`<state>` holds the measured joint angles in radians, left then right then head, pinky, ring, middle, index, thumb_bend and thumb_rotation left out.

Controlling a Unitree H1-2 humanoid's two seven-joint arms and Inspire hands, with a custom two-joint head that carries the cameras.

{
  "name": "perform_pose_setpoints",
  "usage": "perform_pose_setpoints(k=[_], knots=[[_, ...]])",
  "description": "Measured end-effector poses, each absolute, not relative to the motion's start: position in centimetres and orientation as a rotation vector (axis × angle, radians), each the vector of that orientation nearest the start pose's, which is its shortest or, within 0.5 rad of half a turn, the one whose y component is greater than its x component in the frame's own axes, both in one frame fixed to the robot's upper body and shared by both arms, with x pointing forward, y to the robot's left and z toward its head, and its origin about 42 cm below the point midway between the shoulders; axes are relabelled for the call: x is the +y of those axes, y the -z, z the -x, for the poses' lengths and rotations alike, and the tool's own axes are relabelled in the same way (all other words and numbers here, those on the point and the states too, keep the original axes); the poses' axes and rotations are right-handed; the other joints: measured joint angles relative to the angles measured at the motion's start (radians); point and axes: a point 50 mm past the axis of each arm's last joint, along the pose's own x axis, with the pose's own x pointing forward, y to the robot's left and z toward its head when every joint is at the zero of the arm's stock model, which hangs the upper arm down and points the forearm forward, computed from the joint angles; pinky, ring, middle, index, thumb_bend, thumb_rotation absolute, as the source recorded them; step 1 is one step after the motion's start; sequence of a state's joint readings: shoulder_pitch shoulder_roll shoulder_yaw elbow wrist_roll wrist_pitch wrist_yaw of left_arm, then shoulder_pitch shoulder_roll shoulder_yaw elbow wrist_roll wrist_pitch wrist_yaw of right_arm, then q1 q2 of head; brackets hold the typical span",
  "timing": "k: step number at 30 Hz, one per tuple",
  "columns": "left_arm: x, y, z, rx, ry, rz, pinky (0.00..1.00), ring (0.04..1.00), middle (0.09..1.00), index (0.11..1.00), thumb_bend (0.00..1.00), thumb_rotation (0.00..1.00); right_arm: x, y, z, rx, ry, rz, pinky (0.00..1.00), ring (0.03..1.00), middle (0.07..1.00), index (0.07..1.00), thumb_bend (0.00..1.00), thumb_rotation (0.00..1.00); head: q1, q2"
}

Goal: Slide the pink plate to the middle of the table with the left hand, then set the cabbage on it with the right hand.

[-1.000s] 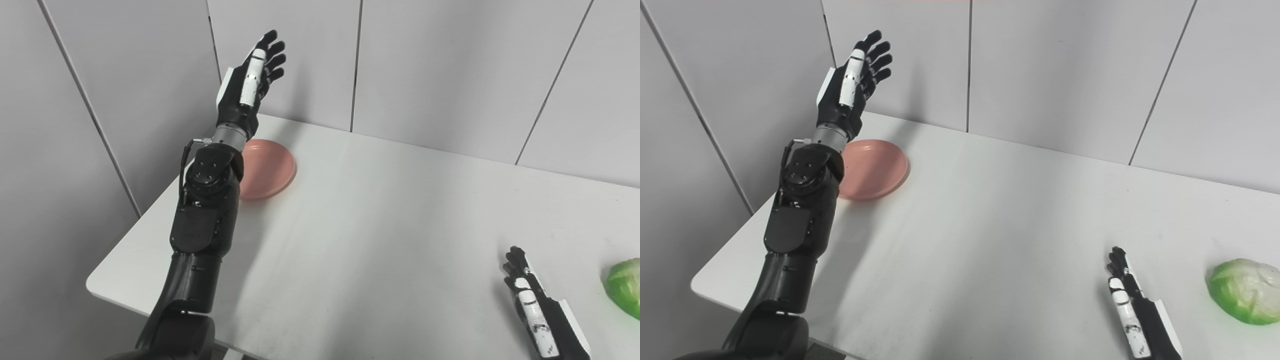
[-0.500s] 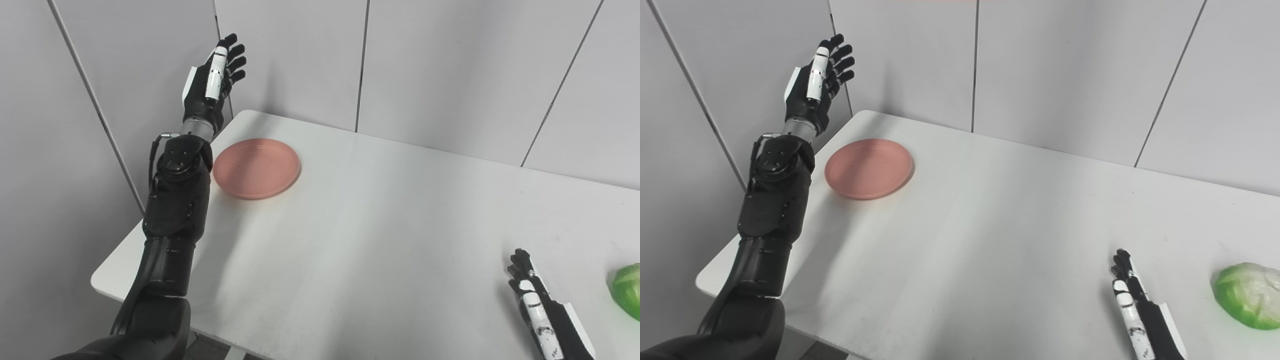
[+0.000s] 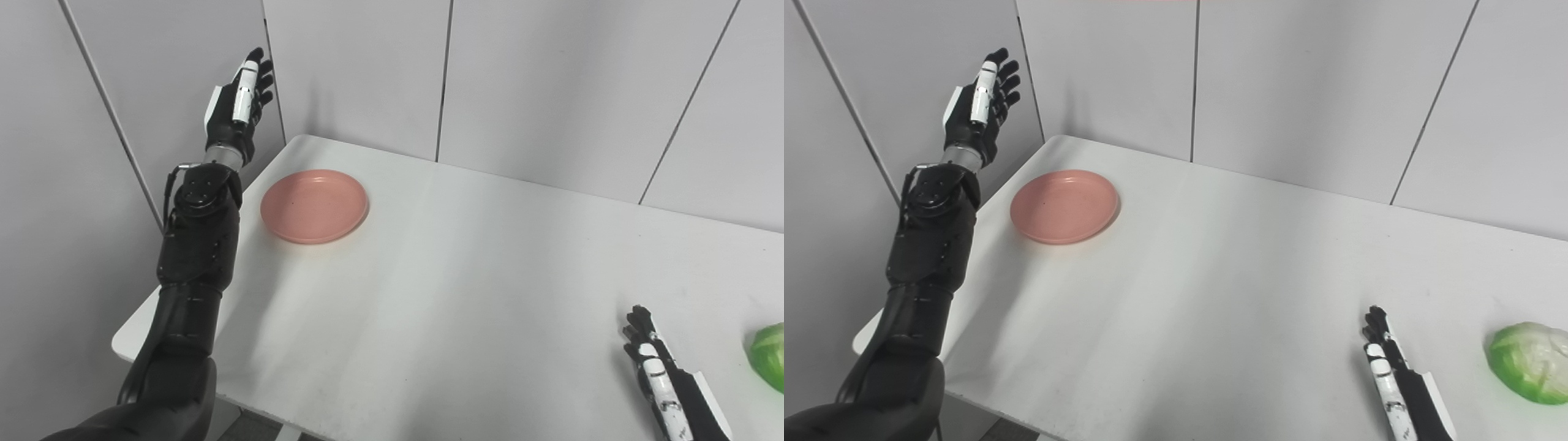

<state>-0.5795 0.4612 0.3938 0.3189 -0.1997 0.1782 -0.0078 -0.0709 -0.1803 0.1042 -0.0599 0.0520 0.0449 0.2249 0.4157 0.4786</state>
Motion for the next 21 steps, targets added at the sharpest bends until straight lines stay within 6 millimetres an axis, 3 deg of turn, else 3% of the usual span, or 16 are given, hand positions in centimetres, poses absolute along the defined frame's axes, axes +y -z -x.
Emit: perform_pose_setpoints(k=[21], knots=[[46.6,-22.8,-42.9,-0.078,-0.434,0.028,0.93,0.930,0.930,0.910,0.38,1.00,-22.3,-13.0,-30.1,-0.047,-0.347,0.140,1.00,1.000,1.000,1.000,0.03,1.00,0.006,0.015]])
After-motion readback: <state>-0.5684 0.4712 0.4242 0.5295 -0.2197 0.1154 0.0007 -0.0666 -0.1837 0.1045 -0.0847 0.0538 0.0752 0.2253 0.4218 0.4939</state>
